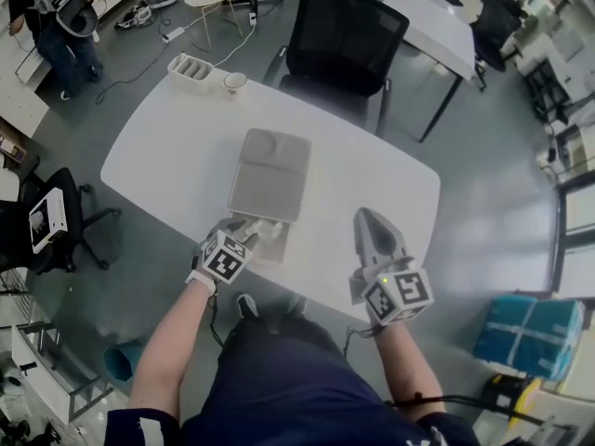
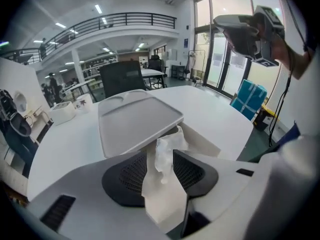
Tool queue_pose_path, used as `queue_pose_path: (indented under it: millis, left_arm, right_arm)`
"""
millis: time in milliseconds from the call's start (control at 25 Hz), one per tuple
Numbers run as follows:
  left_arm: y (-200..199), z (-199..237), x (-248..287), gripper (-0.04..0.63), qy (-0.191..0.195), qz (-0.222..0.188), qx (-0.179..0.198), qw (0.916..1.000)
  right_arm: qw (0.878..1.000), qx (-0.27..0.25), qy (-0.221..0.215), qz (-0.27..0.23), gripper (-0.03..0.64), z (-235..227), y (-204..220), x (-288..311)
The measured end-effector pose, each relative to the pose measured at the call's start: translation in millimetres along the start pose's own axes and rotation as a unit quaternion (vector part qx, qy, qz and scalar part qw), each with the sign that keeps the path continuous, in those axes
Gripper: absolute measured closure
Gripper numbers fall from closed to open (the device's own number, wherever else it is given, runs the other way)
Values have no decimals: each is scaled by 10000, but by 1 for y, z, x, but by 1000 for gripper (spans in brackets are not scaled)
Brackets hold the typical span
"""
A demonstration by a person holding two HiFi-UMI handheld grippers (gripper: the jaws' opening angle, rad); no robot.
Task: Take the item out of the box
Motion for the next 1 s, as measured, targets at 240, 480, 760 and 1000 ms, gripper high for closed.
queue_pose_path:
  millis: [240,480,760,1000]
  left_arm:
    - [-3,-4,22,426,333,384,652,9966]
    - [-7,-5,20,540,552,324,787,9948]
    - [-11,-3,3,554,452,89,760,9960]
    - [-12,10,-27,560,170,-346,232,9990]
  right_arm:
    - [9993,71,355,2,609,0,9,-6]
    - [9988,111,483,-49,609,2,10,-7]
    - [9992,97,400,-25,609,10,13,-1]
    - [9997,13,257,-22,609,22,9,7]
Point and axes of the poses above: the fingertips, and each gripper's own axes: x forward along the fingers, z to its left, y out of its underside, the point moved 7 cm from there along -x, backward along the fingers, and after that the axes turned 13 degrees about x, right-handed, at the moved point
